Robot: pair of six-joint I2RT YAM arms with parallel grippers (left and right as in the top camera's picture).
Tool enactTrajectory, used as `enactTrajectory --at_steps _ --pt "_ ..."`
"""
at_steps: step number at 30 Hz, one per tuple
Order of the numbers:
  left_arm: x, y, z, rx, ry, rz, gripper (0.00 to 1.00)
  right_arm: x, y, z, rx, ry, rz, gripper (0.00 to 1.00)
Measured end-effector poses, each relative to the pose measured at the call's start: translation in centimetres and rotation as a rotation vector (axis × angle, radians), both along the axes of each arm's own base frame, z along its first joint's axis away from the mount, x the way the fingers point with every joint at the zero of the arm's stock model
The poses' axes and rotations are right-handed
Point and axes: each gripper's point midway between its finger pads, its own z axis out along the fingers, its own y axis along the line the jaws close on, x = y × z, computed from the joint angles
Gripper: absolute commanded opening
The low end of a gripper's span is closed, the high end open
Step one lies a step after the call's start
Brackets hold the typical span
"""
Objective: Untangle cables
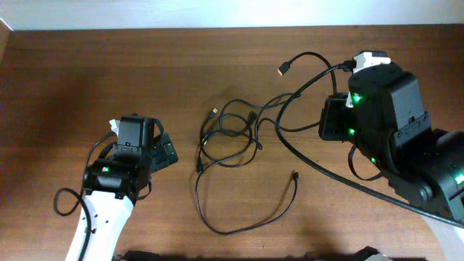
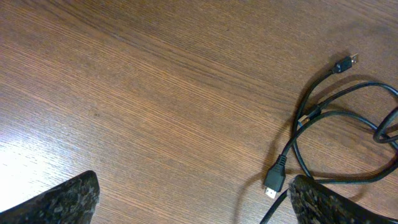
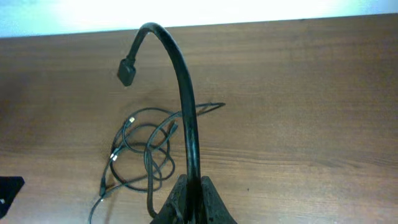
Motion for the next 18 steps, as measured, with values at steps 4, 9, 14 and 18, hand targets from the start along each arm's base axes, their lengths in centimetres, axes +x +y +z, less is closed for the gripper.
enactTrajectory --at_steps 4,9,14,18 --pt "0.6 -0.3 0.3 -0.015 -0.026 -0.007 0.99 -0.2 -0.1 -0.3 -0.008 0.014 0.0 0.04" --pt "4.2 -8.3 1.9 -0.278 -0.161 -0.443 0.99 -0.3 0.1 -0.3 0.0 0.016 0.009 0.04" --pt "5.8 -16.6 -0.8 -0.631 -0.135 -0.806 0.99 -1.0 1.9 -0.5 0.004 0.041 0.16 0.04" --pt "5.0 -20.0 -3.0 -0.777 -0.069 -0.915 0.99 -2.7 4.1 -1.1 -0.007 0.076 0.38 0.04"
